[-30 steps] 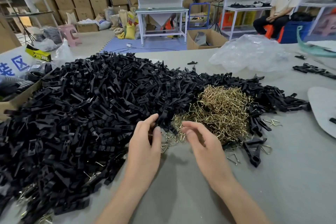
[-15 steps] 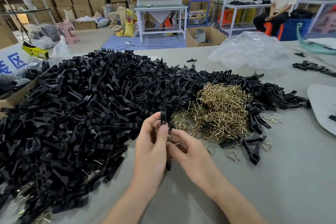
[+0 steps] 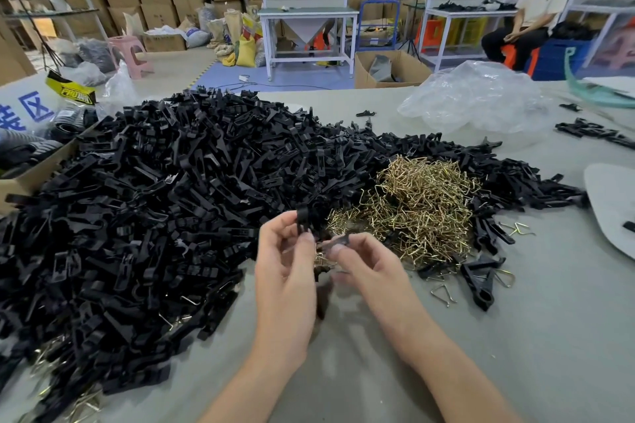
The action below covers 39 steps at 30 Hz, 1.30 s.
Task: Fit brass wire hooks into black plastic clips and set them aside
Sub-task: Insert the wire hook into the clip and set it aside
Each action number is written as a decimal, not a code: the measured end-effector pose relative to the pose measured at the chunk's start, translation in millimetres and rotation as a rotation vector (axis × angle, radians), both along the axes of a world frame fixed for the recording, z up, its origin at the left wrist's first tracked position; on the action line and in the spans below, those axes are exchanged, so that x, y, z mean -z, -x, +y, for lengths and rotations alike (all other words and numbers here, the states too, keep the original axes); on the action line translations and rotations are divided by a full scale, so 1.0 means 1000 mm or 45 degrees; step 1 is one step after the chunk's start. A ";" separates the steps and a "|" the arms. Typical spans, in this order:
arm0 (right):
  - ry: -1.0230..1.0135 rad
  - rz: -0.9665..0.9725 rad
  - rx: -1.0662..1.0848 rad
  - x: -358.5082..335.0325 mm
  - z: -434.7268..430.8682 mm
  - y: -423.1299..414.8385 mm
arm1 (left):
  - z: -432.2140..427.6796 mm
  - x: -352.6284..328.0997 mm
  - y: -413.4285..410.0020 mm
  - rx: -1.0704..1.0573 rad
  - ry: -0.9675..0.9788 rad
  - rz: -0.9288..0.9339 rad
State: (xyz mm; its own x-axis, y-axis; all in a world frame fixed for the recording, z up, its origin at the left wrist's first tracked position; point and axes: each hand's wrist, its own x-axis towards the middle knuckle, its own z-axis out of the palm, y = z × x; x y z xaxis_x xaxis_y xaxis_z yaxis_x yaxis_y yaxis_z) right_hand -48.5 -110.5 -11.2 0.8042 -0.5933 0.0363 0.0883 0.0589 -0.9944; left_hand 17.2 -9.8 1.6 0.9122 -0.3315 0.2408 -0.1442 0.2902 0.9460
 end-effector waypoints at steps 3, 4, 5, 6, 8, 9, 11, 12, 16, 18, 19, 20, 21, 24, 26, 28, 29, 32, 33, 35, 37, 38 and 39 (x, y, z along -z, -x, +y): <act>-0.164 0.016 0.137 -0.001 -0.010 0.001 | 0.005 -0.001 0.000 0.072 0.119 0.188; -0.201 -0.019 0.184 -0.001 -0.014 0.002 | 0.006 -0.001 0.002 0.134 0.116 0.211; -0.229 -0.048 0.233 -0.002 -0.018 0.003 | 0.007 0.000 0.006 0.201 0.070 0.199; -0.238 -0.065 0.279 -0.003 -0.021 0.003 | 0.007 0.002 0.009 0.281 0.010 0.184; -0.224 -0.071 0.344 -0.002 -0.025 0.004 | 0.004 0.005 0.015 0.461 -0.086 0.190; -0.204 -0.067 0.360 -0.001 -0.025 0.005 | 0.003 0.006 0.017 0.508 -0.140 0.182; -0.155 -0.057 0.358 0.000 -0.025 0.005 | 0.001 0.008 0.014 0.405 -0.306 0.043; -0.139 -0.055 0.349 0.000 -0.024 0.005 | 0.001 0.008 0.009 0.295 -0.406 -0.088; -0.151 -0.077 0.276 -0.001 -0.023 0.008 | 0.003 0.007 -0.009 0.002 -0.594 -0.295; -0.184 -0.095 0.215 -0.001 -0.021 0.008 | 0.006 0.005 -0.012 -0.073 -0.581 -0.320; -0.185 -0.101 0.188 -0.002 -0.021 0.009 | 0.008 0.004 -0.012 -0.098 -0.565 -0.332; -0.178 -0.106 0.162 -0.002 -0.020 0.009 | 0.009 0.003 -0.011 -0.107 -0.531 -0.324; -0.167 -0.109 0.132 -0.002 -0.019 0.009 | 0.010 0.002 -0.011 -0.101 -0.489 -0.294; -0.111 -0.106 0.027 -0.003 -0.017 0.010 | 0.009 -0.002 -0.009 0.030 -0.369 -0.130; -0.064 -0.109 -0.024 -0.005 -0.015 0.011 | 0.009 -0.005 -0.007 0.192 -0.311 -0.036; -0.047 -0.122 -0.065 -0.006 -0.014 0.011 | 0.009 -0.006 -0.005 0.307 -0.305 0.039; -0.046 -0.127 -0.082 -0.006 -0.014 0.011 | 0.009 -0.006 -0.005 0.344 -0.297 0.087; -0.052 -0.127 -0.084 -0.005 -0.015 0.011 | 0.008 -0.006 -0.006 0.402 -0.217 0.294; -0.055 -0.122 -0.080 -0.005 -0.015 0.011 | 0.008 -0.006 -0.008 0.423 -0.178 0.360; -0.061 -0.116 -0.091 -0.004 -0.015 0.011 | 0.007 -0.008 -0.011 0.469 -0.088 0.502; -0.087 -0.116 -0.114 -0.004 -0.015 0.012 | 0.006 -0.009 -0.012 0.509 -0.018 0.620; -0.099 -0.115 -0.122 -0.003 -0.014 0.011 | 0.005 -0.010 -0.012 0.521 0.005 0.655; -0.108 -0.115 -0.124 -0.003 -0.014 0.011 | 0.005 -0.010 -0.011 0.530 0.028 0.677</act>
